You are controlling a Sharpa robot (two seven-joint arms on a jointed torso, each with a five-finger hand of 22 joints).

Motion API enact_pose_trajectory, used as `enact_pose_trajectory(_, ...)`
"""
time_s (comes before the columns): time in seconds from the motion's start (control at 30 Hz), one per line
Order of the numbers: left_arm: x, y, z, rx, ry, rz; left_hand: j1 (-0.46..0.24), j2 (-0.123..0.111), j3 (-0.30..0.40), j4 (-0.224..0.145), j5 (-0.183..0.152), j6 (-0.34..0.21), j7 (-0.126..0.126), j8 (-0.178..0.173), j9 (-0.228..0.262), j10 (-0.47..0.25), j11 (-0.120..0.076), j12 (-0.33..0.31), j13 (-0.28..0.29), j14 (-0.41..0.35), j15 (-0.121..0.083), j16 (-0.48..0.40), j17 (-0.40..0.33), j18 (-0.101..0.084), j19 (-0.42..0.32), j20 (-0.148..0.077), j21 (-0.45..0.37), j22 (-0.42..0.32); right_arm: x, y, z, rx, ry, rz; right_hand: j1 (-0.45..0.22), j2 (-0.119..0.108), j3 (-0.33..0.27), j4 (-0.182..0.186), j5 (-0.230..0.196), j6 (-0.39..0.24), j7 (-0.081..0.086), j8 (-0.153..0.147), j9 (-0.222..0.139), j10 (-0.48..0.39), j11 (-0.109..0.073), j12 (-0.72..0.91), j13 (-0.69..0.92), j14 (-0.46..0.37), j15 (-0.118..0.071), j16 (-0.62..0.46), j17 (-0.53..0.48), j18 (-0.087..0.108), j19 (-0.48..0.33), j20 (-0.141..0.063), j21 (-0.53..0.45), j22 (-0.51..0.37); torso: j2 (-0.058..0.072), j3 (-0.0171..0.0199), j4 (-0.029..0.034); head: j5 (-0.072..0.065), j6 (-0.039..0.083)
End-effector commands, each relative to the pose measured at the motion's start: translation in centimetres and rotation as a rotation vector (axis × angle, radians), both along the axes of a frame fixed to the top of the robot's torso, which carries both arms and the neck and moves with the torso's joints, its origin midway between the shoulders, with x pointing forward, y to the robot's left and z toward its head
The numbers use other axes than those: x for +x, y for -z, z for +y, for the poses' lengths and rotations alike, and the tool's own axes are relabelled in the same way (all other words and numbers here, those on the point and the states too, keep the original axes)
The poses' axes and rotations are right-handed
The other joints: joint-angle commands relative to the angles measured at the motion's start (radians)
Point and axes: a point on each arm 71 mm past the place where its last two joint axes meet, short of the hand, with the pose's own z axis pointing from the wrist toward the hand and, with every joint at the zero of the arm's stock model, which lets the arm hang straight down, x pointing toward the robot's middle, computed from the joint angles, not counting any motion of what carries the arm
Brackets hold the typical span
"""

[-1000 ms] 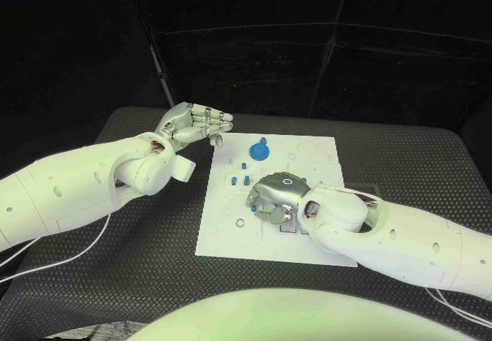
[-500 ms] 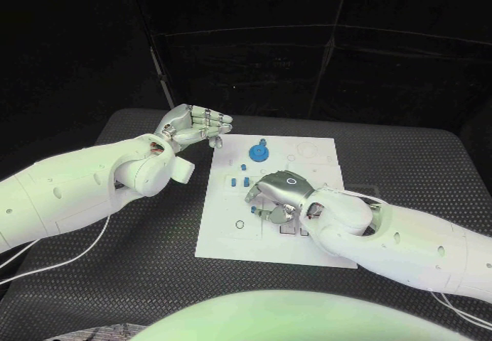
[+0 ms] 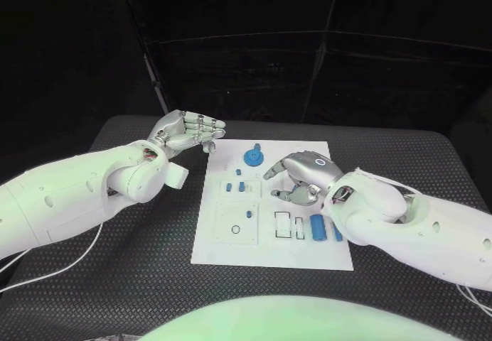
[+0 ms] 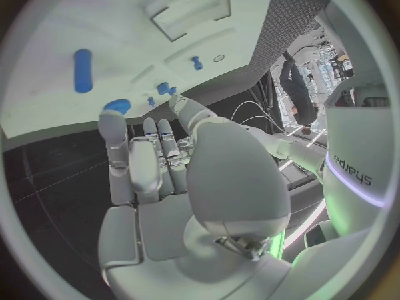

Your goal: Assemble the parts on the task board

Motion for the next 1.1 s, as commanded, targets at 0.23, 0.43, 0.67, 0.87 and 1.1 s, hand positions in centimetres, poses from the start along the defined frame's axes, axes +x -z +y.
enact_pose_trajectory(0.23, 0.1, -0.1, -0.2, -0.010, 0.011, -0.001, -0.008, 0.001, 0.000, -0.004, -0.001, -0.002, 0.005, -0.003, -0.001, -0.007, -0.002, 0.006, -0.001, -0.007, -0.001, -0.004, -0.001, 0.013, -0.007, 0.000, -0.006, -0.001, 1.4, 0.4, -2.6, -0.131, 0.110, 0.116, 0.064, 0.008, -0.243, 0.101, -0.030, -0.097, -0.027, 0.000, 0.001, -0.104, 0.015, 0.053, 0.002, -0.021, 0.022, -0.051, -0.078, 0.022, -0.056, 0.014, -0.081, -0.103, 0.001, -0.0012, 0.0002, -0.005, 0.008)
enact_pose_trajectory(0.43, 0.2, 0.0, -0.3, -0.010, 0.012, 0.001, -0.008, 0.001, 0.000, -0.005, -0.001, -0.002, 0.005, -0.003, -0.001, -0.007, -0.002, 0.007, -0.001, -0.007, -0.001, -0.004, -0.002, 0.013, -0.007, 0.001, -0.007, -0.002, 1.3, 0.8, -3.5, -0.209, 0.124, 0.167, 0.142, -0.019, -0.328, 0.238, -0.056, -0.113, -0.032, 0.000, 0.002, -0.140, 0.018, 0.102, 0.003, -0.030, 0.023, -0.063, -0.107, 0.025, -0.063, 0.017, -0.107, -0.134, 0.000, -0.0020, -0.0014, -0.006, 0.007)
enact_pose_trajectory(0.67, 0.2, 0.1, -0.3, -0.010, 0.012, 0.002, -0.008, 0.001, 0.000, -0.005, -0.001, -0.002, 0.005, -0.003, -0.001, -0.007, -0.002, 0.007, -0.001, -0.007, -0.001, -0.004, -0.002, 0.013, -0.007, 0.001, -0.007, -0.002, 1.3, 1.1, -3.5, -0.241, 0.132, 0.185, 0.160, 0.017, -0.313, 0.236, -0.069, -0.097, -0.019, 0.003, 0.005, -0.115, 0.008, 0.140, 0.006, -0.025, 0.016, -0.058, -0.105, 0.025, -0.052, 0.012, -0.105, -0.131, 0.000, -0.0004, -0.0006, -0.007, 0.006)
enact_pose_trajectory(0.87, 0.1, 0.2, -0.3, -0.009, 0.011, 0.003, -0.008, 0.001, 0.000, -0.005, -0.001, -0.002, 0.005, -0.003, -0.001, -0.007, -0.002, 0.007, -0.001, -0.007, -0.001, -0.004, -0.002, 0.013, -0.007, 0.001, -0.007, -0.002, 1.5, 1.1, -3.3, -0.236, 0.135, 0.174, 0.190, 0.082, -0.264, 0.207, -0.095, -0.011, 0.010, 0.032, 0.015, -0.033, -0.014, 0.196, 0.007, -0.001, -0.005, -0.039, -0.080, 0.014, 0.000, -0.007, -0.066, -0.073, 0.000, -0.0002, 0.0006, -0.007, 0.006)
enact_pose_trajectory(1.1, 0.1, 0.2, -0.2, -0.009, 0.011, 0.003, -0.009, 0.002, -0.001, -0.004, -0.001, -0.002, 0.005, -0.003, -0.001, -0.007, -0.002, 0.008, -0.001, -0.007, 0.000, -0.005, -0.002, 0.012, -0.007, 0.001, -0.008, -0.002, 1.5, 1.2, -3.1, -0.244, 0.131, 0.178, 0.208, 0.117, -0.216, 0.195, -0.102, 0.051, 0.007, 0.042, 0.015, 0.047, -0.024, 0.193, -0.003, 0.012, -0.015, -0.022, -0.052, 0.002, 0.044, -0.017, -0.022, -0.008, 0.000, -0.0003, -0.0014, -0.006, 0.005)
